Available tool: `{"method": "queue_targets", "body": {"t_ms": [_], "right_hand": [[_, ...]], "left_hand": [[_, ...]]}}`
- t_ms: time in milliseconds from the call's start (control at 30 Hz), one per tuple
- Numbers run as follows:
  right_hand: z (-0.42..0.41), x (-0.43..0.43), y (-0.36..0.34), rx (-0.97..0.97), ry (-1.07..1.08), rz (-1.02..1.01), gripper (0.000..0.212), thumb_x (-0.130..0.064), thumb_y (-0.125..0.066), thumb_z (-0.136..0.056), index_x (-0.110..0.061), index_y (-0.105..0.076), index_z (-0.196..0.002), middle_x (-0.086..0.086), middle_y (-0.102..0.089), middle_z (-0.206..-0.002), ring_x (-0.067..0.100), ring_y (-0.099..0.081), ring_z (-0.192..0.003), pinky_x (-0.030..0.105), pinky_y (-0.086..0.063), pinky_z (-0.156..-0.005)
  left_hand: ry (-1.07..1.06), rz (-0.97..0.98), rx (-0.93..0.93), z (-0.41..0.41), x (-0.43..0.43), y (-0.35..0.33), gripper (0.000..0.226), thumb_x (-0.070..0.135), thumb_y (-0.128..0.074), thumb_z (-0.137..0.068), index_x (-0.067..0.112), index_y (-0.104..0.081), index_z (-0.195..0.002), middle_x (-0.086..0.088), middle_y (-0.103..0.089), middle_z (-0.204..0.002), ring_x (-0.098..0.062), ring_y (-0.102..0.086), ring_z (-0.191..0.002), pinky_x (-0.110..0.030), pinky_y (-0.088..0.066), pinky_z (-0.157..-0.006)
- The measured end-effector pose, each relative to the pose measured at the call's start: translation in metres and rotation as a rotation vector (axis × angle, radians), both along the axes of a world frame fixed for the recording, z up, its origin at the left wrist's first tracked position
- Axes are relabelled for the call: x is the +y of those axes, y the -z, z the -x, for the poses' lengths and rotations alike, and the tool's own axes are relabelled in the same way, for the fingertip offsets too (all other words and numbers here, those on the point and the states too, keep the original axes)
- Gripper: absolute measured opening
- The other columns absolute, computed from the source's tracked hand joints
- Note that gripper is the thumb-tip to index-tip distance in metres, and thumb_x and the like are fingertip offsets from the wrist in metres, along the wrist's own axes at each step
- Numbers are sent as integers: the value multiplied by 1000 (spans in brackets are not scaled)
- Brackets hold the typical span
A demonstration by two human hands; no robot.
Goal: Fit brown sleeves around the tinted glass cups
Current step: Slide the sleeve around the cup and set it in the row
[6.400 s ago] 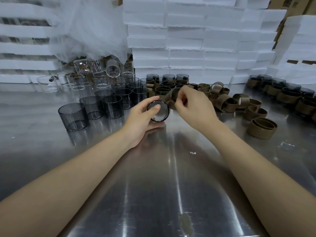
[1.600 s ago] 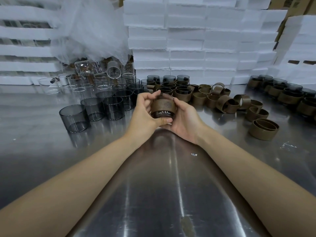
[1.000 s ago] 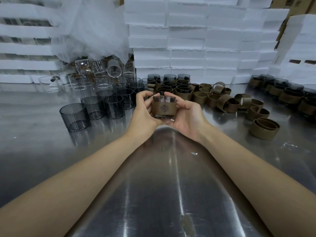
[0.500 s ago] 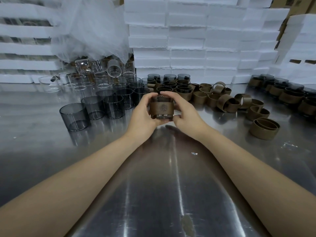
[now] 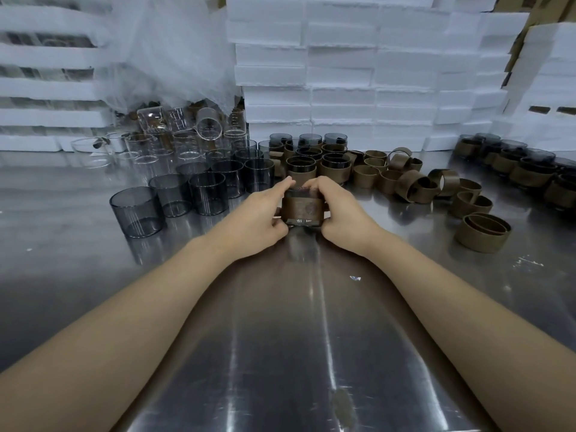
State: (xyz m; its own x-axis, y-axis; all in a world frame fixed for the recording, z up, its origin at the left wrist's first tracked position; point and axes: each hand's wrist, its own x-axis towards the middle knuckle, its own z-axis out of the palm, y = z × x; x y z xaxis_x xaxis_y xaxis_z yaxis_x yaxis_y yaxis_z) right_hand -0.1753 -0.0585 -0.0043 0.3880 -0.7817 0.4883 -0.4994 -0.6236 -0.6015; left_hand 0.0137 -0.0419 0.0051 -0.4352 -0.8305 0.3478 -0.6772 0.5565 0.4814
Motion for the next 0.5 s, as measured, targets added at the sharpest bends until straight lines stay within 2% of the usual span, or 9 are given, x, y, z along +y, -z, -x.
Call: {"method": "queue_targets", "body": {"t_ms": [33, 100, 167, 233, 333, 400, 500], "right_hand": [[0, 0, -1, 8, 1, 6, 56, 20, -57, -67, -31, -43, -88, 8, -58, -113, 21, -54, -99, 32, -48, -80], [1, 2, -2, 33, 12, 16, 48, 19, -58, -66, -19, -50, -94, 10, -57, -112, 22, -55, -99, 36, -49, -81], [2, 3, -5, 70, 30, 25, 41, 19, -58, -65, -5, -54, -98, 14, -56, -108, 26, -55, -96, 42, -49, -80], [2, 4, -8, 112, 39, 40, 39, 19, -56, -64, 2, -54, -99, 15, -54, -102, 27, -53, -91, 43, -47, -76], [1, 5, -11, 156, 50, 73, 35, 19, -53, -63, 1, -51, -93, 9, -49, -95, 22, -48, -83, 32, -41, -66], [2, 4, -10, 174, 63, 100, 35, 19, -53, -64, -3, -49, -91, 5, -46, -93, 19, -44, -81, 22, -32, -60], [3, 1, -7, 184, 64, 145, 31, 19, -55, -66, 2, -52, -92, 5, -44, -93, 18, -44, -80, 22, -27, -60]], "left_hand": [[5, -6, -2, -1, 0, -1, 76, 2, -57, -88, 19, -22, -154, -4, -54, -136, -16, -67, -94, -28, -51, -88], [14, -25, 10, -3, 1, -1, 76, 2, -58, -88, 20, -25, -153, -2, -53, -138, -14, -67, -96, -27, -51, -90], [22, -30, 25, -3, 2, -1, 72, 0, -59, -87, 19, -30, -151, -4, -57, -133, -18, -68, -98, -34, -52, -91], [36, -33, 42, -2, 3, -1, 65, -1, -60, -86, 17, -38, -145, -7, -63, -122, -23, -69, -95, -43, -52, -90], [53, -56, 65, -2, 4, -1, 58, -2, -61, -85, 17, -44, -137, -13, -69, -105, -30, -70, -89, -48, -52, -86], [53, -65, 64, -2, 4, 0, 58, -2, -61, -85, 17, -44, -136, -13, -69, -103, -29, -70, -89, -48, -52, -85], [68, -61, 75, -3, 3, 0, 55, -2, -62, -85, 17, -45, -134, -11, -70, -103, -26, -70, -89, -47, -51, -88]]}}
